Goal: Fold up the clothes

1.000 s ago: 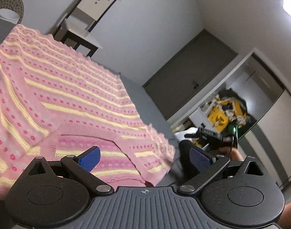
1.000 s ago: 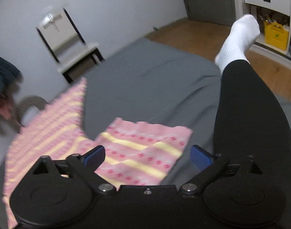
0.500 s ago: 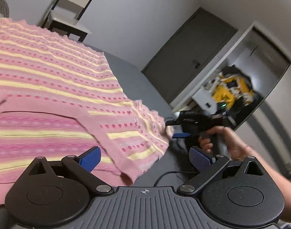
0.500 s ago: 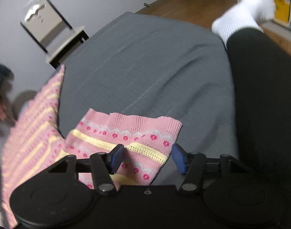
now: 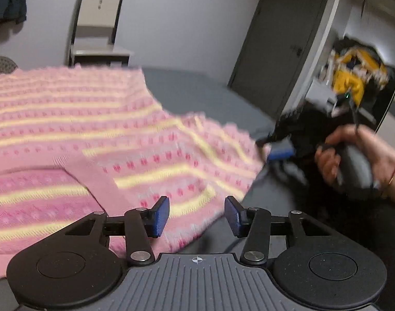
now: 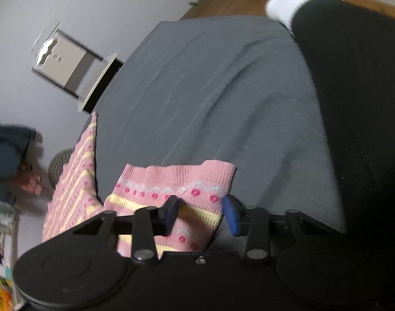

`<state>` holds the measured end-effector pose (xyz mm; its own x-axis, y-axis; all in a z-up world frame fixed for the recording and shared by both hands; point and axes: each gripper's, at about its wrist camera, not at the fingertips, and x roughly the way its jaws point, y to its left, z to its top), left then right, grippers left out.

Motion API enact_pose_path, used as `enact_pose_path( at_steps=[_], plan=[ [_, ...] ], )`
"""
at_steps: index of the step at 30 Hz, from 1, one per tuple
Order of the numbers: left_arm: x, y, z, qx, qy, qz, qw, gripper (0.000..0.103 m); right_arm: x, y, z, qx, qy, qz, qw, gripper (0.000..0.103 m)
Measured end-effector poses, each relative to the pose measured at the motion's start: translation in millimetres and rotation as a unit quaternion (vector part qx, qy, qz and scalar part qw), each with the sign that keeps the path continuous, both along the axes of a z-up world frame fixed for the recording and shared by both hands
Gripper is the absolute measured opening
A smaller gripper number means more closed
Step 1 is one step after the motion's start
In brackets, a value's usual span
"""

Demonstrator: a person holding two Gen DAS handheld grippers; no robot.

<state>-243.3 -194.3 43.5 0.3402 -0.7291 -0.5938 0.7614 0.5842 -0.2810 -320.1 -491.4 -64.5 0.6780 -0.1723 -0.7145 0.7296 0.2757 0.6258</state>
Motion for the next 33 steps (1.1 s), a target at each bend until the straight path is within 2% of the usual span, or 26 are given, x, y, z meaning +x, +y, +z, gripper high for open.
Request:
enact_pose_path(
  at_steps=[2,4,9,11,14,19,23,26,29,31,33],
  plan=[
    [-3,-4,-9,0.013,0.007,0.002,0.9999,0.048,0,-2,-4,0.013,-0.008,-0.009,1.0,0.014],
    [-6,-2,-11,0.017,0.007,-0.005,0.9998,0.048,2,0,-4,0.012,-0.013,-0.007,1.0,0.011],
    [-12,7,-5,0.017,0.004,-0.021,0.9996,0.048,6,20,25,-0.075,-0.043,0.033,0.996,0.009],
    [-12,14,-2,0.001,-0.003,-0.012,0.9999,0.049,13,32,38,-0.117,-0.055,0.06,0.99,0.009],
    [-4,27,8,-0.039,-0.004,0.006,0.9992,0.049,33,50,55,-0.148,-0.082,0.107,0.98,0.009],
    [26,60,21,-0.107,0.03,0.073,0.9911,0.049,85,88,81,-0.192,-0.125,0.19,0.955,0.009],
    [47,85,21,-0.143,0.058,0.117,0.9811,0.049,143,112,82,-0.181,-0.131,0.256,0.941,0.009],
    [58,93,15,-0.155,0.077,0.139,0.9751,0.049,180,126,65,-0.148,-0.126,0.308,0.932,0.018],
    [66,95,10,-0.161,0.09,0.161,0.9697,0.063,177,131,59,-0.118,-0.139,0.33,0.926,0.033],
    [73,94,8,-0.173,0.097,0.169,0.9655,0.078,159,123,71,-0.12,-0.146,0.322,0.928,0.038],
    [81,93,7,-0.186,0.103,0.176,0.9611,0.088,137,110,84,-0.137,-0.136,0.311,0.931,0.043]
  ],
)
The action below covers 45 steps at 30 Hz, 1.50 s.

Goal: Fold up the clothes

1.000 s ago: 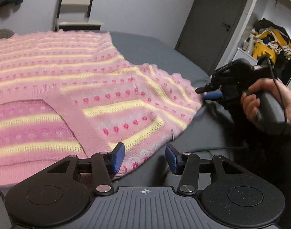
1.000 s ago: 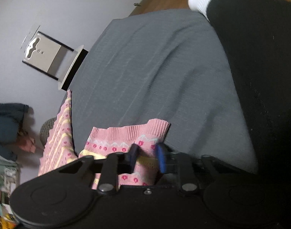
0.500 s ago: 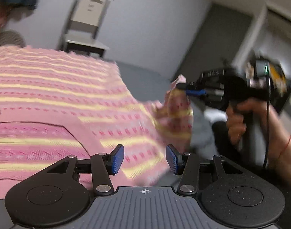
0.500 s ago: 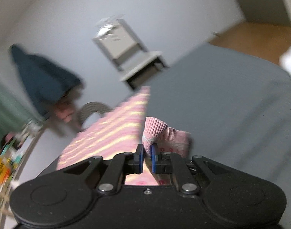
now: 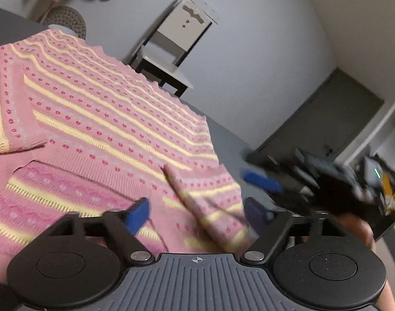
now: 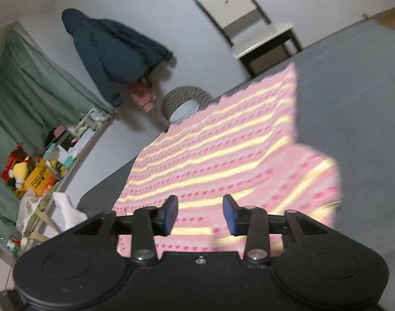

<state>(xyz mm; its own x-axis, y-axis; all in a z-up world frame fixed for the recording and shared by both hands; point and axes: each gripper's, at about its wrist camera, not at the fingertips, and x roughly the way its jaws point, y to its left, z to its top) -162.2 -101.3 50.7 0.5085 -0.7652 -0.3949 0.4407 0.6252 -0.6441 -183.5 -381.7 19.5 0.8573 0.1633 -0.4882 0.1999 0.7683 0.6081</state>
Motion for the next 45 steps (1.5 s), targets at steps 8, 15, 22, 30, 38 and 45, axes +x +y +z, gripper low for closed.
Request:
enact_pose_path(
  at_steps=[8,15,22,30,38,45],
  plan=[
    [45,-48,15,0.055,-0.008,0.017,0.9983,0.089,-51,33,0,-0.179,0.077,0.077,0.978,0.044],
    [75,-84,5,0.091,0.07,0.007,0.9933,0.088,-45,122,-14,-0.464,0.087,0.144,0.87,0.042],
    [78,-102,-10,0.1,0.099,0.01,0.9899,0.049,-37,147,-34,-0.54,0.113,0.172,0.816,0.031],
    [84,-95,-30,0.102,0.122,0.059,0.9855,0.003,-34,142,-38,-0.52,0.127,0.173,0.827,0.015],
    [65,-77,-5,0.063,0.042,0.082,0.9938,0.002,-43,146,-28,-0.523,0.075,0.169,0.832,0.006],
    [45,-51,-1,0.093,0.002,0.101,0.9906,0.002,-47,158,-35,-0.517,0.082,0.224,0.822,0.006]
  ],
)
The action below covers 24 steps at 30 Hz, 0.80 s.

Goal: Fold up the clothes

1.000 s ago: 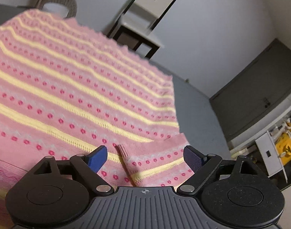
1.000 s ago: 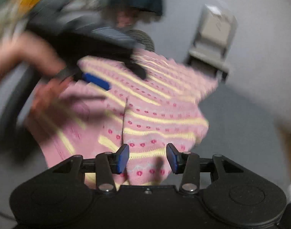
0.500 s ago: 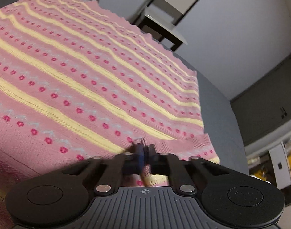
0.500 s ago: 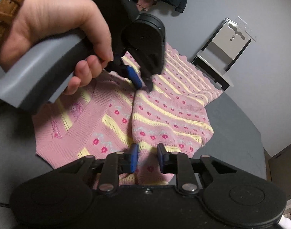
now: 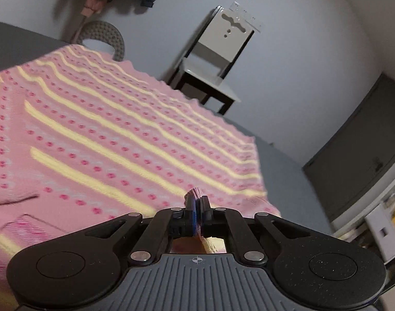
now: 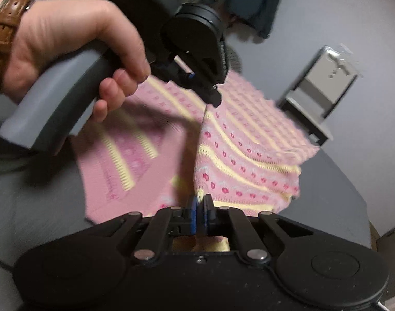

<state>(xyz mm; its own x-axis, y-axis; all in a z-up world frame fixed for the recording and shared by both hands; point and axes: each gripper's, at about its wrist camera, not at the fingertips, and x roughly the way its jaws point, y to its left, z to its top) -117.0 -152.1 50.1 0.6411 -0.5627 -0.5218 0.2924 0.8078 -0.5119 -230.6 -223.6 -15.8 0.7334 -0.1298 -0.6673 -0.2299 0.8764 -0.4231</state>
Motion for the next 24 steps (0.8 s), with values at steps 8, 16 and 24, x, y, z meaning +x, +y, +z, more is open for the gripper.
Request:
enact_pose_path(
  at_steps=[8,16,24],
  plan=[
    [-5,10,-11,0.038,0.002,0.015,0.9992,0.002,5,-1,-12,-0.001,0.043,0.005,0.999,0.007],
    [-8,25,-19,0.048,0.01,0.004,0.9988,0.003,2,-9,-4,0.056,0.053,0.012,0.997,0.021],
    [5,28,17,0.035,-0.051,-0.01,0.998,0.027,-14,-77,32,0.242,0.005,-0.096,0.966,0.05]
  ],
)
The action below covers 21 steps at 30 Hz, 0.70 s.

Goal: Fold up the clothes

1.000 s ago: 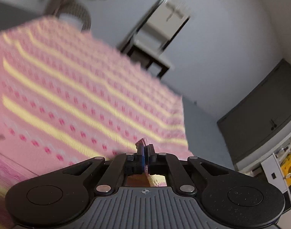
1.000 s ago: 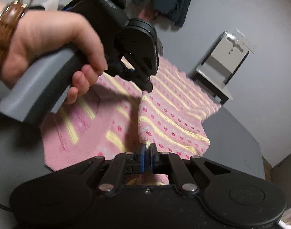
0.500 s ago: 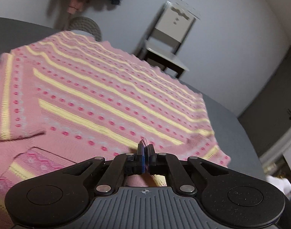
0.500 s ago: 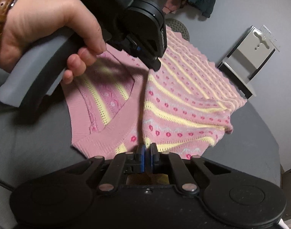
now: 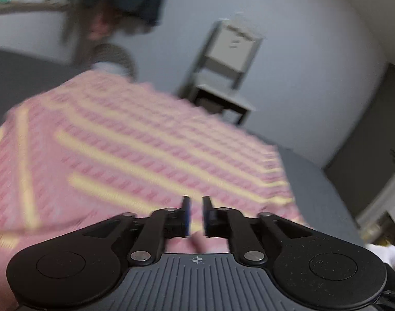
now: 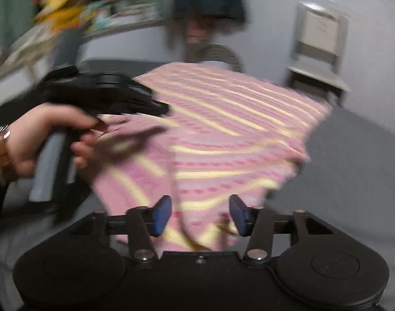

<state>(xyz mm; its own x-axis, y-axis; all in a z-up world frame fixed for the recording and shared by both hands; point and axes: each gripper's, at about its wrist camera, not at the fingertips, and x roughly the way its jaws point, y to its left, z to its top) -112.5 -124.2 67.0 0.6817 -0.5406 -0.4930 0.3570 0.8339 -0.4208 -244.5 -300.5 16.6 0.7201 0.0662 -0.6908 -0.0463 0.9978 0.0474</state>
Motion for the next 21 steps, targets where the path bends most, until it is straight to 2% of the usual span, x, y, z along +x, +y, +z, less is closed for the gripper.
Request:
enact_pose_path(
  at_steps=[1,2,3,4,5,8,10,11,12,13,15,17,20,21],
  plan=[
    [7,-9,5,-0.012,0.0,-0.031,0.9995,0.051,2,-10,-3,0.028,0.016,-0.022,0.999,0.05],
    [14,-18,11,-0.023,-0.002,-0.06,0.9979,0.063,3,-19,-7,0.063,0.031,-0.037,0.997,0.05],
    [17,-29,15,-0.027,-0.011,-0.08,0.9964,0.081,5,-28,-11,0.098,0.045,-0.053,0.993,0.05],
    [20,-40,20,-0.032,-0.019,-0.1,0.9943,0.086,6,-36,-14,0.133,0.057,-0.066,0.987,0.05],
    [24,-52,25,-0.034,-0.027,-0.12,0.9918,0.086,6,-42,-17,0.166,0.064,-0.076,0.981,0.05],
    [35,-96,26,0.006,-0.016,-0.175,0.9843,0.086,14,-57,-31,0.228,0.09,-0.102,0.964,0.046],
    [41,-120,20,0.034,-0.004,-0.192,0.9808,0.086,15,-60,-39,0.248,0.102,-0.111,0.957,0.035],
    [42,-131,17,0.048,-0.003,-0.196,0.9795,0.083,14,-59,-41,0.252,0.103,-0.111,0.956,0.027],
    [44,-140,13,0.063,-0.002,-0.197,0.9783,0.071,14,-60,-42,0.256,0.103,-0.111,0.955,0.02],
    [43,-145,9,0.082,-0.002,-0.186,0.9792,0.061,13,-60,-43,0.26,0.104,-0.11,0.954,0.017],
    [47,-156,-1,0.119,0.016,-0.173,0.9776,0.055,10,-59,-43,0.259,0.106,-0.106,0.954,0.014],
    [50,-164,-12,0.164,0.028,-0.174,0.9707,0.053,8,-58,-40,0.25,0.11,-0.098,0.957,0.013],
    [42,-175,-20,0.239,-0.038,-0.185,0.9526,0.053,4,-56,-39,0.249,0.123,-0.084,0.957,0.012],
    [44,-175,-19,0.242,-0.039,-0.183,0.9521,0.053,2,-56,-37,0.251,0.125,-0.081,0.957,0.012]
  ],
)
